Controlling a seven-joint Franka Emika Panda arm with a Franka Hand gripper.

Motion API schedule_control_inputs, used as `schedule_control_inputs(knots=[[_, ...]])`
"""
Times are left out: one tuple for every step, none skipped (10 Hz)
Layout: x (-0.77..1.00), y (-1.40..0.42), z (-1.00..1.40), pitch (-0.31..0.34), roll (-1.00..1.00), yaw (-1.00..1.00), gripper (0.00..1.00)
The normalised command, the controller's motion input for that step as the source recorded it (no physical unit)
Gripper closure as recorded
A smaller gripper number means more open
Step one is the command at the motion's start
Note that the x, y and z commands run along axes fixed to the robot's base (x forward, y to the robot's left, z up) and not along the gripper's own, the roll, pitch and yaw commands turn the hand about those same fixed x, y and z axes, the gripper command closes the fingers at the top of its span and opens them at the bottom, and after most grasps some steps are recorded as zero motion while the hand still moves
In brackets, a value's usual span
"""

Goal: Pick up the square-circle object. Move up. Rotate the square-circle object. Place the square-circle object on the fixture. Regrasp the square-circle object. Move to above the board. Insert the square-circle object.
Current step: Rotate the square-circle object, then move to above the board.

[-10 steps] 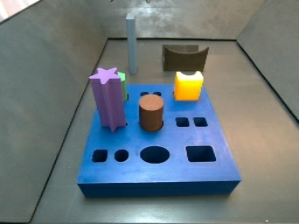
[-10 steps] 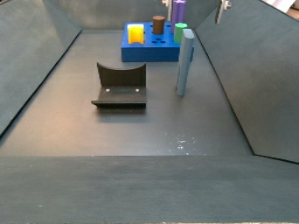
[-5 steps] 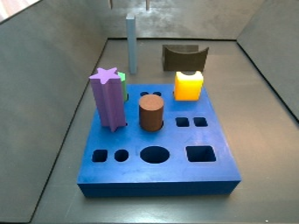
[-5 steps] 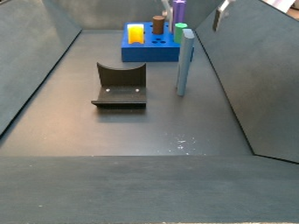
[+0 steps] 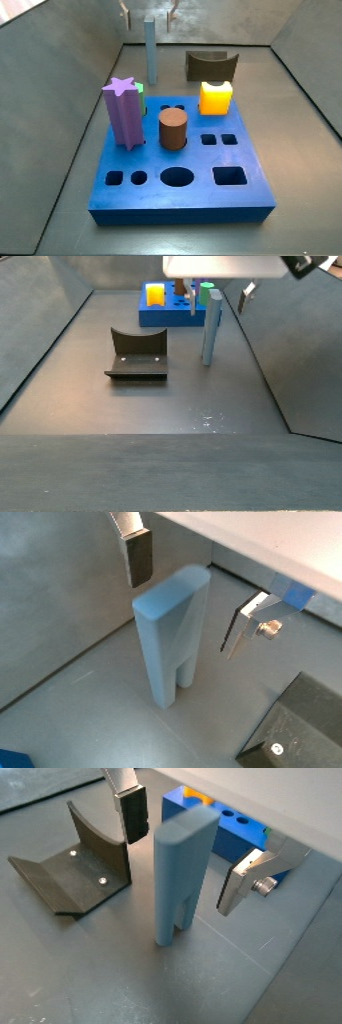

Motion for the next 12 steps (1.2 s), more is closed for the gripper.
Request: schedule_control_inputs(knots=[[0.03, 0.01, -0.28, -0.022, 0.12, 0.02, 0.0], [0.0, 0.0, 0.0, -0.015, 0.14, 0.02, 1.0], [0.04, 0.18, 1.0, 0.213, -0.08, -0.25, 1.0], [0.04, 0.17, 1.0, 0.224, -0.09, -0.24, 1.0], [0.04, 0.17, 1.0, 0.212, -0.1, -0.2, 1.0], [0.04, 0.15, 1.0, 0.159, -0.14, -0.13, 1.0], [0.03, 0.14, 1.0, 0.113, -0.15, -0.09, 1.0], [0.03, 0.13, 1.0, 0.069, -0.17, -0.06, 1.0], [0.02, 0.12, 1.0, 0.056, -0.17, -0.05, 1.0], [0.01, 0.1, 1.0, 0.039, -0.16, -0.03, 1.0], [0.01, 0.09, 1.0, 0.039, -0.16, -0.02, 1.0], [0.0, 0.06, 0.85, 0.037, -0.16, -0.02, 1.0]])
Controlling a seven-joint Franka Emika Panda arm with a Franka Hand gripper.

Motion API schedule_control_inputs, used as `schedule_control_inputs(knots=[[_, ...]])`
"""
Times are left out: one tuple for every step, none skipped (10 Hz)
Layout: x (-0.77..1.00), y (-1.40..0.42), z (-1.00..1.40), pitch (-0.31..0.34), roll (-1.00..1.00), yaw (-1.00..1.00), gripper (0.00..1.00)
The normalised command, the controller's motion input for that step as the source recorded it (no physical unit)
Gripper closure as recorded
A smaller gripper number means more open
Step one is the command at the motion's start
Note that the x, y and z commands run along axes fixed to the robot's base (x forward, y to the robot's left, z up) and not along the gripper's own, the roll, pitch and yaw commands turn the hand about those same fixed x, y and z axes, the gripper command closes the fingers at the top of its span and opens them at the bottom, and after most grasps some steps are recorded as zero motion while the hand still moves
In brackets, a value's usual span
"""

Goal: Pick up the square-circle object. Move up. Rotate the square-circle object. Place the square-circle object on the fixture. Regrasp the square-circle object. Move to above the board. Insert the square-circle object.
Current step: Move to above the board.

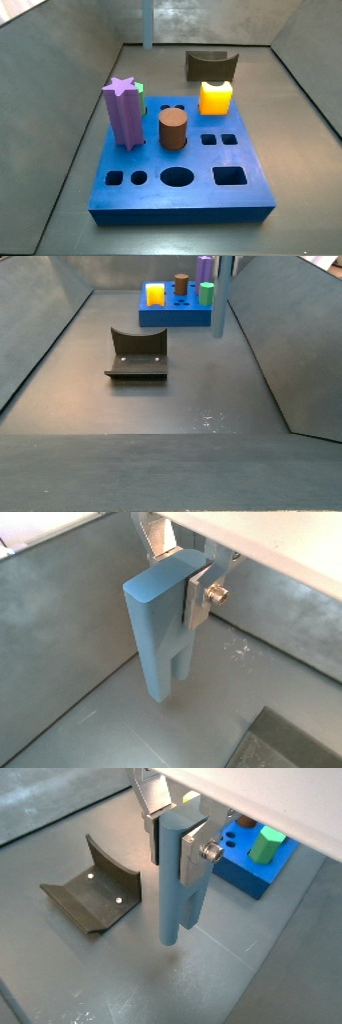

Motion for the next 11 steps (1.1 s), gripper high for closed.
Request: schedule_control_inputs(knots=[[0.0, 0.04, 0.71, 0.031, -0.16, -0.02, 1.0], [-0.01, 0.03, 0.57, 0.025, -0.17, -0.02, 1.0], [-0.01, 0.03, 0.44, 0.02, -0.17, -0.02, 1.0], [-0.01, 0.02, 0.25, 0.023, -0.15, -0.02, 1.0], [0.14, -1.0, 0.25, 0.033, 0.15, 0.07, 1.0], [0.14, -1.0, 0.23, 0.034, 0.17, 0.07, 1.0], [0.14, -1.0, 0.25, 0.044, 0.19, 0.07, 1.0], [0.14, -1.0, 0.25, 0.049, 0.13, 0.04, 1.0], [0.15, -1.0, 0.25, 0.071, 0.09, 0.03, 1.0], [0.16, -1.0, 0.25, 0.079, 0.05, 0.02, 1.0], [0.16, -1.0, 0.26, 0.078, 0.02, 0.02, 1.0]])
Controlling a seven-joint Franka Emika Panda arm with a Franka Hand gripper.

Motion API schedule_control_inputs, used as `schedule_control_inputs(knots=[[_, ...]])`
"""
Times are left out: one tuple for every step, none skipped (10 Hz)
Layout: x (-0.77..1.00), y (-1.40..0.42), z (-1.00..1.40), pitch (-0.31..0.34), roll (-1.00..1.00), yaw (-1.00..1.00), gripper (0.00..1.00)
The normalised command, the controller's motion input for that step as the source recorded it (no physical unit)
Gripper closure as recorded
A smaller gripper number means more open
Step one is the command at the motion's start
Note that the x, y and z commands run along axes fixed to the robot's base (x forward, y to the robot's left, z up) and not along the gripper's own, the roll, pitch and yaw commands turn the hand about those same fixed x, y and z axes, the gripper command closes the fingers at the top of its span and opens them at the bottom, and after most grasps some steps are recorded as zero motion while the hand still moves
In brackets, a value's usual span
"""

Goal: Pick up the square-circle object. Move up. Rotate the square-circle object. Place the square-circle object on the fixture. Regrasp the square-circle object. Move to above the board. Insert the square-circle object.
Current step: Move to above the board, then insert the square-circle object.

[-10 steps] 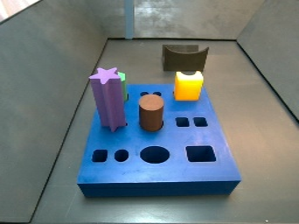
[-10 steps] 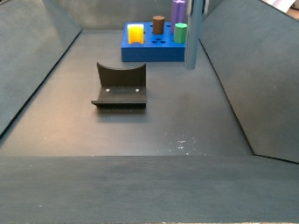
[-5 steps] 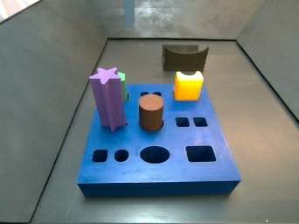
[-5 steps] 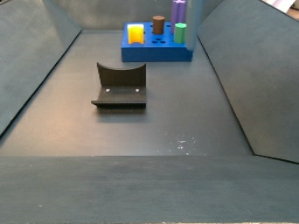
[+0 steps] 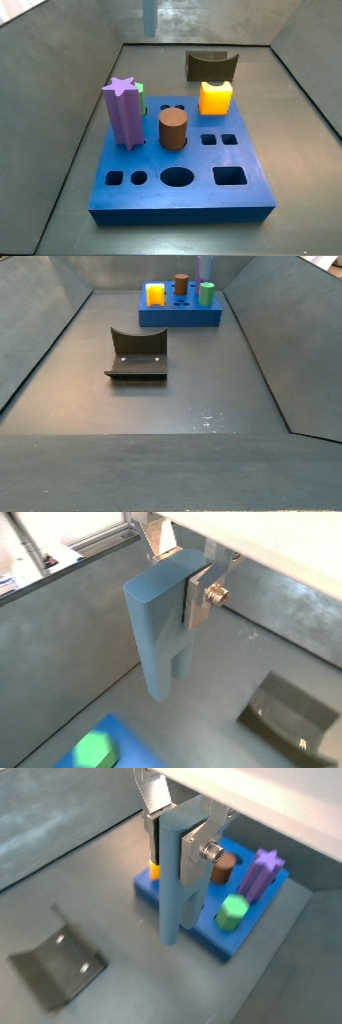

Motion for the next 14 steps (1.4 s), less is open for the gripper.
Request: schedule_control_inputs(knots=[[0.17, -1.0, 0.25, 0.08, 0.01, 0.01, 1.0], [0.19, -1.0, 0.26, 0.093, 0.01, 0.01, 1.0], [0.2, -1.0, 0.26, 0.102, 0.01, 0.02, 1.0], [0.24, -1.0, 0.25, 0.12, 0.01, 0.01, 1.0], [0.24, -0.84, 0.21, 0.138, 0.02, 0.01, 1.0], [0.19, -0.47, 0.11, 0.149, 0.05, 0.01, 1.0], [0.17, -0.34, 0.08, 0.15, 0.06, 0.01, 1.0], [0.13, -0.17, 0.04, 0.137, 0.1, 0.01, 1.0], [0.0, 0.0, 0.0, -0.004, 0.0, -1.0, 1.0], [0.0, 0.0, 0.0, 0.0, 0.0, -1.0, 1.0], [0.0, 0.0, 0.0, 0.0, 0.0, -1.0, 1.0], [0.0, 0.0, -0.03, 0.0, 0.0, -1.0, 1.0], [0.05, 0.0, -0.04, 0.0, 0.0, -0.98, 1.0], [0.05, 0.0, -0.1, 0.0, 0.0, -0.98, 1.0]])
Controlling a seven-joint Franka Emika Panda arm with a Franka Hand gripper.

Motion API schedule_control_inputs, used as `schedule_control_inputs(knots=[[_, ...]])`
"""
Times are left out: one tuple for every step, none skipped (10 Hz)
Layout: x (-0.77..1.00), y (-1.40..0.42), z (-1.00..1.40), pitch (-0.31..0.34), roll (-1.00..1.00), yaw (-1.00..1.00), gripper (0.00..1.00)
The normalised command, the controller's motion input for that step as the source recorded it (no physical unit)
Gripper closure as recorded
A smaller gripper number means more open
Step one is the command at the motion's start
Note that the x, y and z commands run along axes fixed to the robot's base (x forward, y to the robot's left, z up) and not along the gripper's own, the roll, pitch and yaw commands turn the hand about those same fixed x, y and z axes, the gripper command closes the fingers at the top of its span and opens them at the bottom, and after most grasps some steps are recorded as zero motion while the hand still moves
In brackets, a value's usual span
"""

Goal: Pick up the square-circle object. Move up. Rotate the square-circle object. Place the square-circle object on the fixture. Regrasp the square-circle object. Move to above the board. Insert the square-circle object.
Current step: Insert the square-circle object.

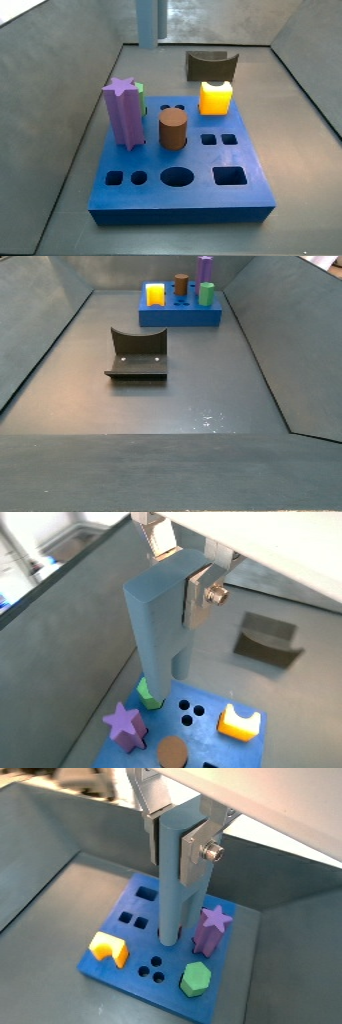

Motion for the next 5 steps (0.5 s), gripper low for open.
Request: schedule_control_inputs(knots=[[0.08, -0.13, -0.17, 0.0, 0.0, -0.91, 1.0], [0.02, -0.29, -0.2, -0.014, 0.0, -0.88, 1.0], [0.03, -0.32, -0.18, -0.05, 0.0, -0.85, 1.0], [0.05, -0.37, -0.12, -0.019, 0.0, -0.81, 1.0], [0.03, -0.31, 0.0, 0.0, 0.0, -0.87, 1.0]])
